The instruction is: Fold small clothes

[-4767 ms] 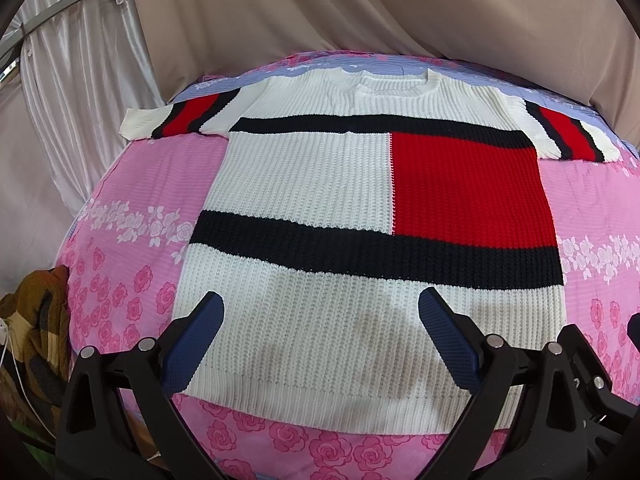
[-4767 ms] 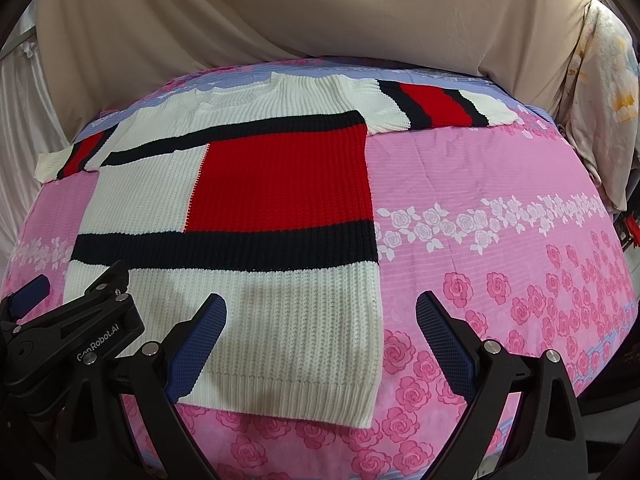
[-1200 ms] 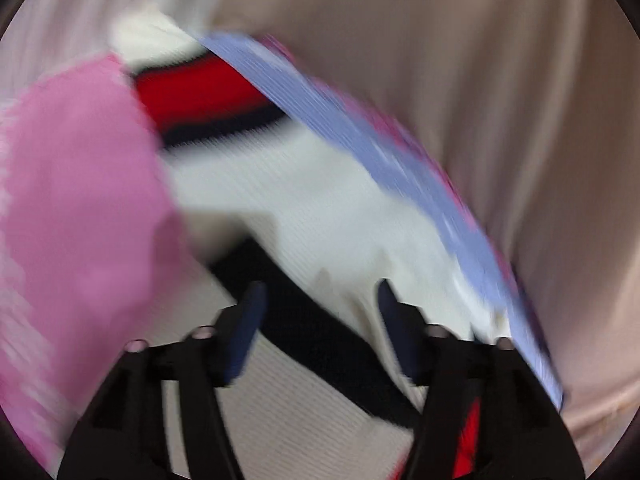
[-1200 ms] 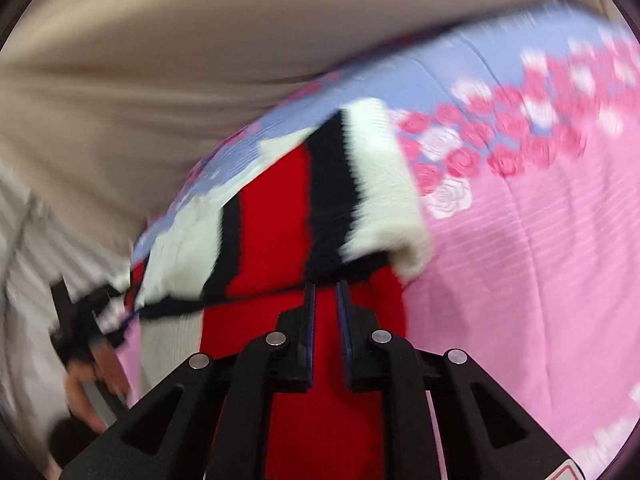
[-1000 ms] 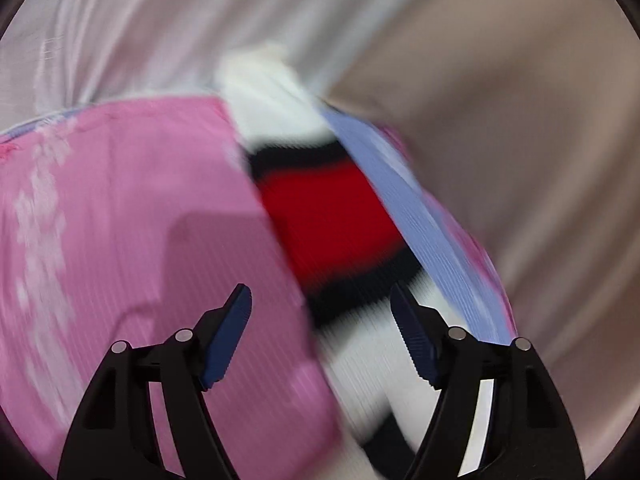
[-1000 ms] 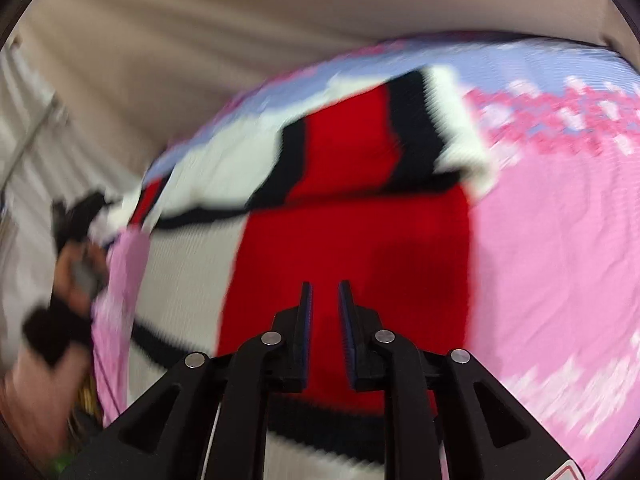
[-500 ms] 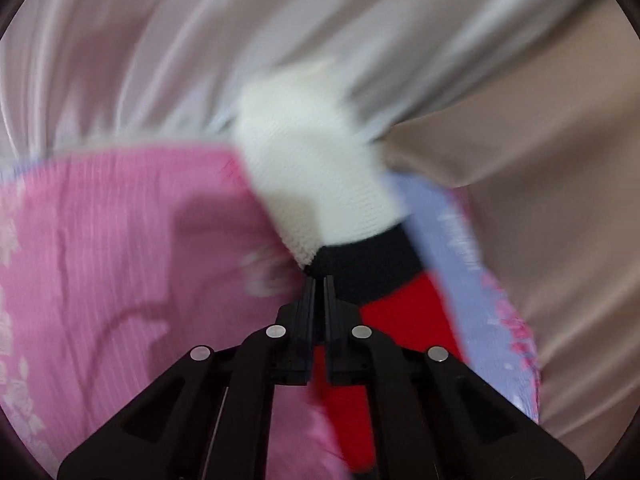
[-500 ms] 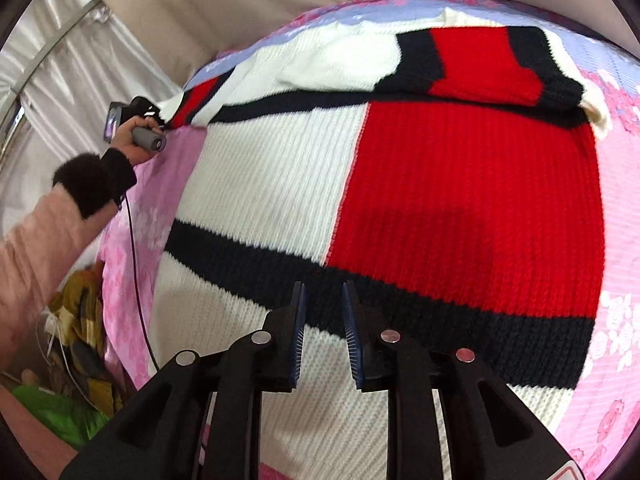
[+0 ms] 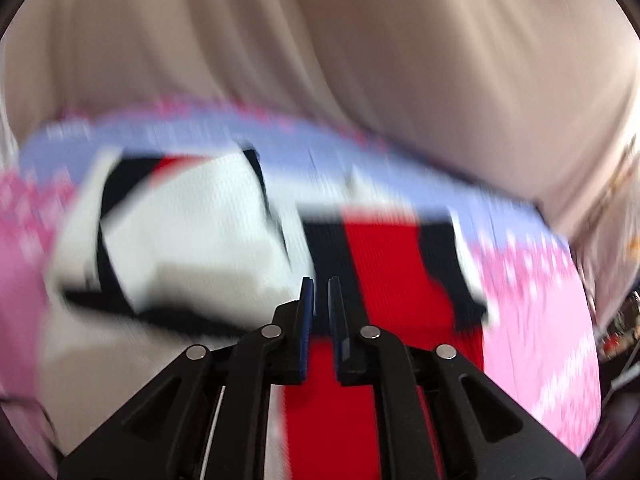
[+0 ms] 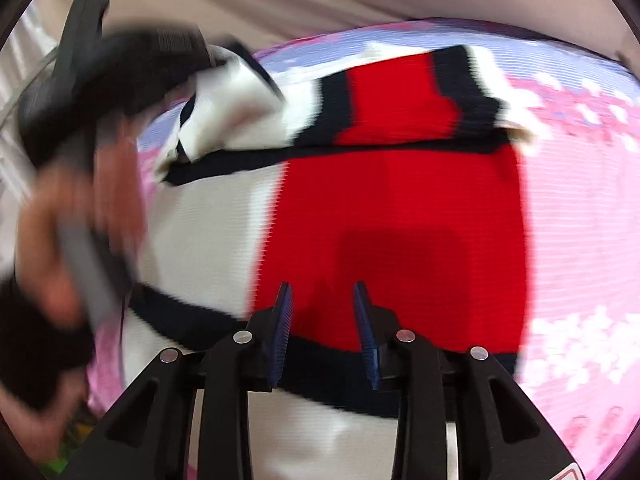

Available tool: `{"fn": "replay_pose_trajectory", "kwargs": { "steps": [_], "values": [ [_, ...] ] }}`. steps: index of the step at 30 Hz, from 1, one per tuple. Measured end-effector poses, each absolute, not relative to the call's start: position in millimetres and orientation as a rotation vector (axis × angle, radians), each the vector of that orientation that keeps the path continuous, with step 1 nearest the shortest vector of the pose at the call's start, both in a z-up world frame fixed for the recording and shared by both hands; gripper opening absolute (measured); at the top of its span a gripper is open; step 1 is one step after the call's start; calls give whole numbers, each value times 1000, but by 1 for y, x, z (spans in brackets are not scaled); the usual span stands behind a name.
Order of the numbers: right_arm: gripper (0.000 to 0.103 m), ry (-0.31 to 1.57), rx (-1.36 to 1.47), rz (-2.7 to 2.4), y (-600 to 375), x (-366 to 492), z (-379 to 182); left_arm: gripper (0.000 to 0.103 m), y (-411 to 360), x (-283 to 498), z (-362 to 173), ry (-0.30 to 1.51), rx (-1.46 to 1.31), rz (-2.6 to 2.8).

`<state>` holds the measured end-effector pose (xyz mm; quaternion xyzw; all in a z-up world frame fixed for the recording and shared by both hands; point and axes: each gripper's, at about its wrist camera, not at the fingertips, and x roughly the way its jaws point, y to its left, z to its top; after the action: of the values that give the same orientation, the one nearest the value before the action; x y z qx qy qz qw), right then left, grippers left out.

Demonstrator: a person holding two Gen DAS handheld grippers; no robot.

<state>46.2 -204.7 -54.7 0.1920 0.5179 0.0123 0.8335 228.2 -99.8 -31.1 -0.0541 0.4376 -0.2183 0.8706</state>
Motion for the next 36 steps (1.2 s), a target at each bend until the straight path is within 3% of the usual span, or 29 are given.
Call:
{"fn": "replay_pose_trajectory", "kwargs": {
  "steps": [1,3,8,16,19,21,22,23,26,30,32,33,34,36],
  "values": [
    [32,1094,388,-4,-211,45,-54,16,-97,218,-37,936,-134,-439],
    [34,1074,332,-51,-224,46,-48,34,-69,212,-46,959,-225,-370],
    [54,958,83,31,-210,95,-24,48,32,230,-43,951,-482,-92],
    [57,810,-390,269,-117,222,-42,47,95,294,-82,1022,-803,53],
    [57,813,-526,310,-91,250,-62,41,102,294,-90,1028,-858,67],
    [55,819,-550,338,-81,263,-68,24,105,294,-91,1013,-865,84],
    [40,847,-538,362,-78,270,-71,21,109,295,-93,1010,-870,96],
    [0,881,-507,388,-77,275,-73,16,111,298,-95,1012,-877,104],
    [0,941,-178,405,-104,291,-58,12,116,298,-95,1017,-889,112],
    [0,793,659,327,-226,262,-22,12,121,297,-89,1007,-864,114],
    [0,748,872,229,-274,226,-33,13,121,297,-90,1021,-868,104],
    [2,775,766,141,-279,214,-34,14,121,297,-91,1026,-869,100],
    [12,825,563,70,-271,211,-34,15,120,297,-92,1030,-869,98],
    [12,917,184,67,-233,216,-38,15,119,296,-92,1025,-864,108]
  ]
}}
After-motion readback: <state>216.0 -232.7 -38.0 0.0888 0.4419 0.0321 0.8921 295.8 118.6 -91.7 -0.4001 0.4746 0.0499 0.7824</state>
